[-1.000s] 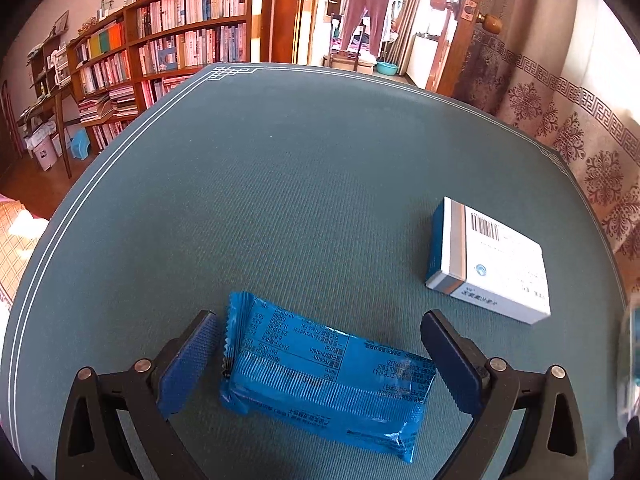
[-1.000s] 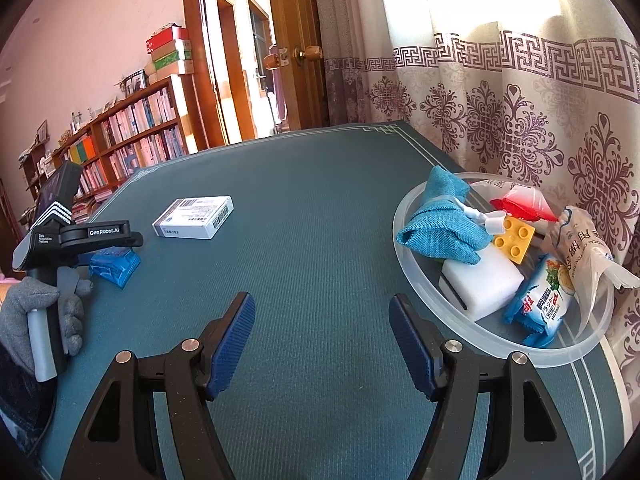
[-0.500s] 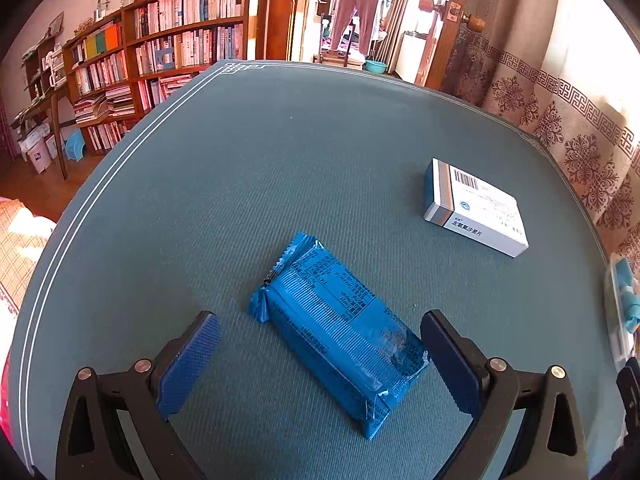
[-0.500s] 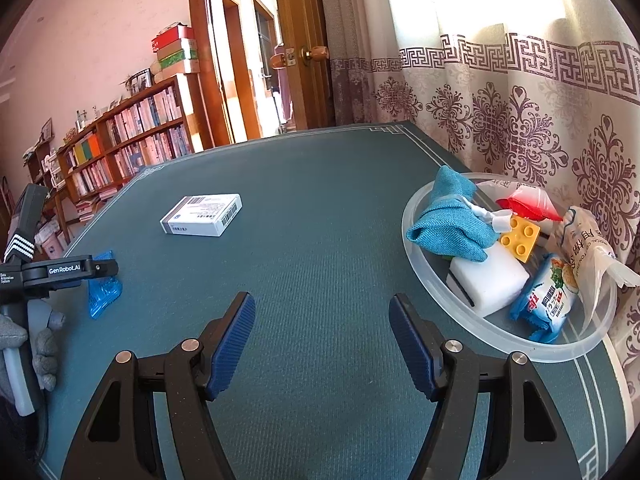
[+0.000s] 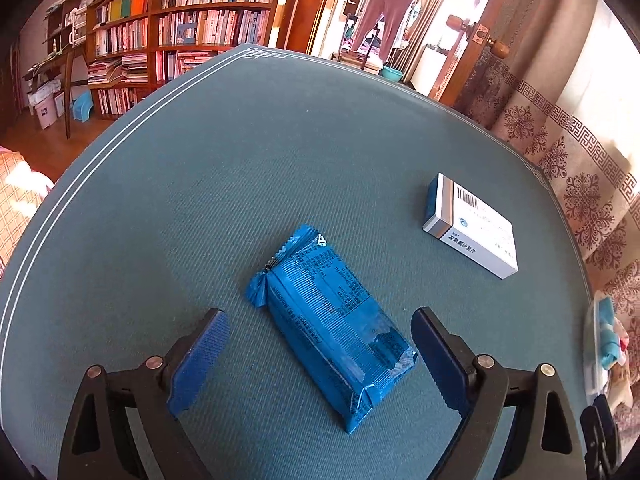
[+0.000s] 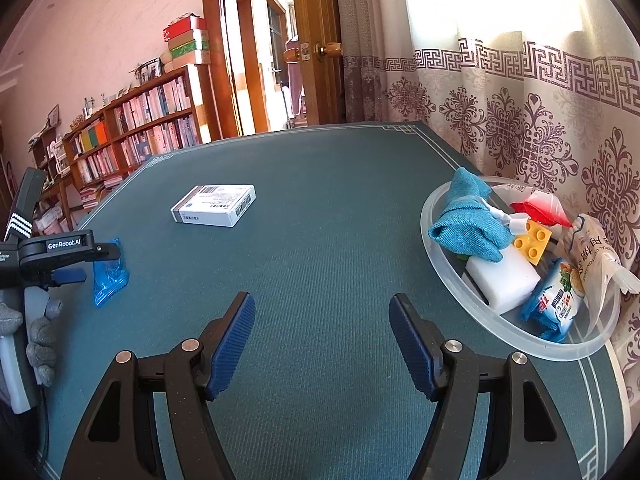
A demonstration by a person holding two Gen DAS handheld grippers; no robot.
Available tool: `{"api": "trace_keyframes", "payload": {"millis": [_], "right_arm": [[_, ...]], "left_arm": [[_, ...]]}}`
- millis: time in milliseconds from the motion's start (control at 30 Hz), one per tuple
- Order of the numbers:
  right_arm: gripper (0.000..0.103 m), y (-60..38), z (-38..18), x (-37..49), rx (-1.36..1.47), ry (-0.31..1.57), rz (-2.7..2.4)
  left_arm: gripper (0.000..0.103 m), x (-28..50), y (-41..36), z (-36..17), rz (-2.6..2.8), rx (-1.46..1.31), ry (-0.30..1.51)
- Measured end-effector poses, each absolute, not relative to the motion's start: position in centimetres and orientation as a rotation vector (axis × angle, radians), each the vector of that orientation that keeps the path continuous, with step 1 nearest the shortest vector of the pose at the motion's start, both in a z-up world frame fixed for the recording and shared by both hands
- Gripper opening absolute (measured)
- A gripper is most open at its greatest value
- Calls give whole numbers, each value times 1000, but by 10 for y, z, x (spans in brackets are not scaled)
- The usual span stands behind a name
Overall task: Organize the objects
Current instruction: 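Position the left tool over the blue wrapped packet, then grasp the blue packet with the left tool while the right tool grasps the white medicine box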
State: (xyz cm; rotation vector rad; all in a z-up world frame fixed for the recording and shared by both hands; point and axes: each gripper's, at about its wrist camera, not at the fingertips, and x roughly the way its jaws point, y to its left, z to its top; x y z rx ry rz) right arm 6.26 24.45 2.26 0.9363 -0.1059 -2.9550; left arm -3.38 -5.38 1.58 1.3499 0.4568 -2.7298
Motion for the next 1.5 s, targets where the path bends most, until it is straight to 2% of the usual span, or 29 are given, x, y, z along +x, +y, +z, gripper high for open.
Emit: {"api": "trace_keyframes", "payload": {"millis": [67, 233, 267, 567, 1167, 1500], "right_arm": [[71, 242, 22, 63, 941, -96, -2954], [71, 239, 20, 61, 960, -82, -2952], [71, 239, 20, 60, 963, -79, -2952], [71, 229, 17, 40, 1021, -87, -2861], [71, 173, 32, -103, 1051, -144, -2635], [71, 144, 32, -174, 1070, -163, -2531]], "left_arm": [[95, -35, -50, 15, -2731, 1343, 432], [73, -33, -46, 13, -2740, 1332, 326], [64, -32, -47, 14, -2757, 1334, 330], [46, -27, -52, 20, -2850, 1303, 294], [47, -24, -44, 15, -2888, 1241, 224], [54, -27, -44, 12, -2868, 1251, 240]]}}
